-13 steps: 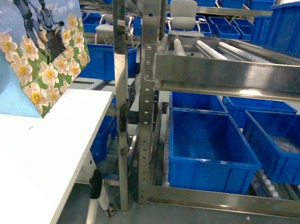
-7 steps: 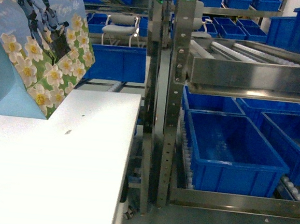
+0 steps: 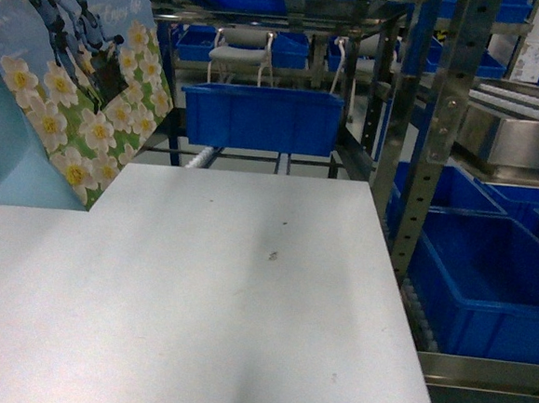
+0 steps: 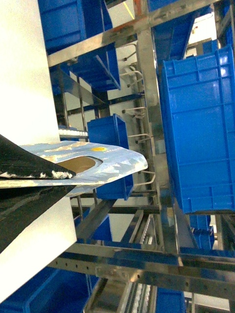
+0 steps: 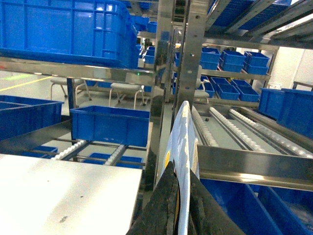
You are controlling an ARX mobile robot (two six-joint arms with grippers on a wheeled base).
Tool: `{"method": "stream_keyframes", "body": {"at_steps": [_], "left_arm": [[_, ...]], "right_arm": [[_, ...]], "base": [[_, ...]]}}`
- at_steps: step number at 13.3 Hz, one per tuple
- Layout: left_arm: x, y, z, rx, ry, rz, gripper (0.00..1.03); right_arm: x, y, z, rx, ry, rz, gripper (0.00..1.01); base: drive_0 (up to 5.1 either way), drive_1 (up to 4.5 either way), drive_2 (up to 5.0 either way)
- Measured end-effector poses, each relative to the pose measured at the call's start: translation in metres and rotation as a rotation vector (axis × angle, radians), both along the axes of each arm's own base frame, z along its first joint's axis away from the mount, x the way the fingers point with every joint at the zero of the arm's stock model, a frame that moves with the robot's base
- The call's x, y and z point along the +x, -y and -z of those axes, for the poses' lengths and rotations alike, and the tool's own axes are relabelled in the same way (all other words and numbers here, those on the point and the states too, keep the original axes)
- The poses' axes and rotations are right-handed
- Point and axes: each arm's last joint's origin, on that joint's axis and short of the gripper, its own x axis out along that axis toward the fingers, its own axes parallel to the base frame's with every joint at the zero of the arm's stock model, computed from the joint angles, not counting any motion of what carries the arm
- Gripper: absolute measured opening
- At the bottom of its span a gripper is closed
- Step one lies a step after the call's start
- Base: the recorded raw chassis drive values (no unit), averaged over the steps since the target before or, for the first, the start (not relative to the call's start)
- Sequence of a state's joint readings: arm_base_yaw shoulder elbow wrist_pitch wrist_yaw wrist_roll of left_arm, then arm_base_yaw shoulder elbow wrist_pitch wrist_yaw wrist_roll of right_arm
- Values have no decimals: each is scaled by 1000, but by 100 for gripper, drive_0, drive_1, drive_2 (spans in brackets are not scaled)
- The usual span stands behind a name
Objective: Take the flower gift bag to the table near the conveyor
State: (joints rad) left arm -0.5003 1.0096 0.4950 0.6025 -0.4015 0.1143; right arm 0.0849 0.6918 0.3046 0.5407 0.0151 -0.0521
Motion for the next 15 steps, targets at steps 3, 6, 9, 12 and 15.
{"method": "stream_keyframes", "body": {"at_steps": [3,6,9,12,15], "left_arm": [[0,0,0,2,-4,2,2],[0,0,1,2,-4,0,2],[0,0,0,2,-3,-3,2],[0,0,1,2,-5,-1,2],[0,0,1,2,-5,-2,2]], "right_arm": [[0,0,0,0,0,0,3],[0,0,0,0,0,0,3],[0,0,0,0,0,0,3],[0,0,0,0,-2,0,3],[0,0,0,0,-3,0,3]], "base": [[-487,250,250],[-491,246,246],[-489,247,247],[-484,252,252],[-480,256,256]]}}
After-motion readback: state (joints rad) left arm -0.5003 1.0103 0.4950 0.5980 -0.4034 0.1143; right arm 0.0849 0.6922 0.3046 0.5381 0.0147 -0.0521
